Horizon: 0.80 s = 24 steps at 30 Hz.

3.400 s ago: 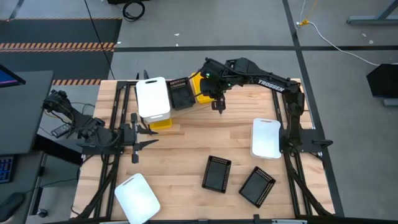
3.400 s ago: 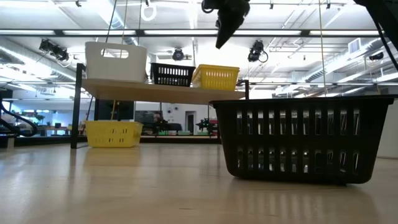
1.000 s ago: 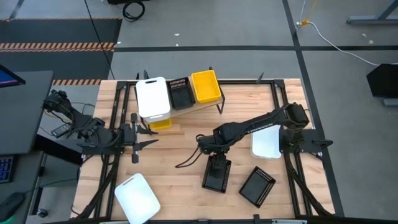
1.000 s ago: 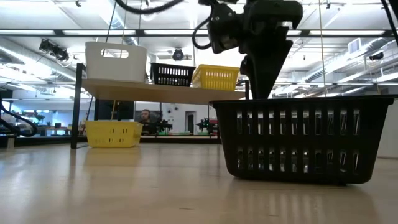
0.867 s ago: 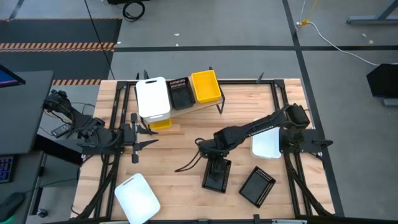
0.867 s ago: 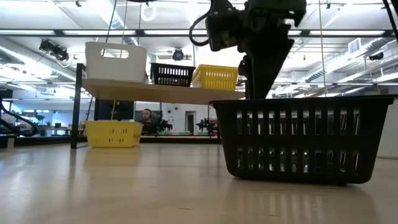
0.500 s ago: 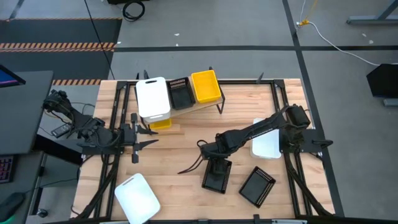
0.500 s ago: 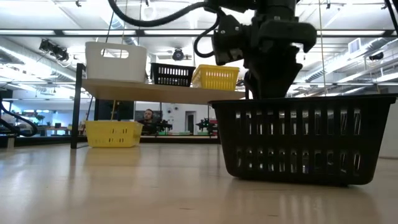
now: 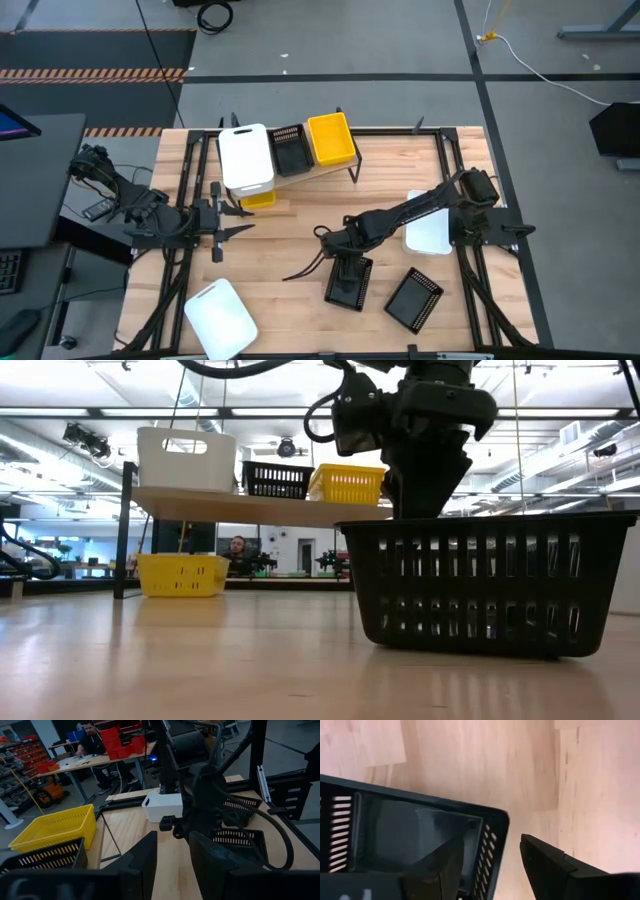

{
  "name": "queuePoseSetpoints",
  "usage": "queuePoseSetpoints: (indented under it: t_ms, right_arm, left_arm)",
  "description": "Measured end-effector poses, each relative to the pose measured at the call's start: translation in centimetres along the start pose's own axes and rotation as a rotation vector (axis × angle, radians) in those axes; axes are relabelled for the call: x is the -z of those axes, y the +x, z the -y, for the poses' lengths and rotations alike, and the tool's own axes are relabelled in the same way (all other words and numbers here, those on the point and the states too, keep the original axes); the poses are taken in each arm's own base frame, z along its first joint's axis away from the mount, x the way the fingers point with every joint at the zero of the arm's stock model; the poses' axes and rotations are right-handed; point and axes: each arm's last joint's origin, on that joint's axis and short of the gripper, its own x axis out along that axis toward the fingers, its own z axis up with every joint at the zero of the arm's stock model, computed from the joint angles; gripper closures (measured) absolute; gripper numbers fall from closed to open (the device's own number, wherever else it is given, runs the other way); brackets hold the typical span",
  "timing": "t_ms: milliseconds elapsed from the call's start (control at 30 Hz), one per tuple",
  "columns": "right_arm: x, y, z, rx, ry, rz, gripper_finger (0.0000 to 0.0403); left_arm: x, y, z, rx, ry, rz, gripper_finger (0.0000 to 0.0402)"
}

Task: Stack baskets on shelf by color
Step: Stack the left black bin on top of the other black bin on the shelf

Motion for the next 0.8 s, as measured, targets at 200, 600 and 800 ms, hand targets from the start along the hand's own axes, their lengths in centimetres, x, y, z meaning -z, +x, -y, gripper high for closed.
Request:
queuePoseSetpoints:
  t_ms: [200, 600, 800]
  right_arm:
    - [0.0, 0.0, 0.1, 0.021, -0.023, 0.005, 0.0203]
    - [2.0, 2.1, 0.8, 0.044, -0.030, -0.077, 0.0203]
    - [2.0, 2.1, 1.0, 0.077, -0.035, -0.067, 0.0203]
  left_arm:
    - [0.0, 0.0, 0.0, 0.000, 0.000, 0.000, 0.0281]
    - [0.0, 0.0, 0.0, 0.000, 0.000, 0.000, 0.0281]
    - [0.0, 0.0, 0.0, 0.000, 0.000, 0.000, 0.0281]
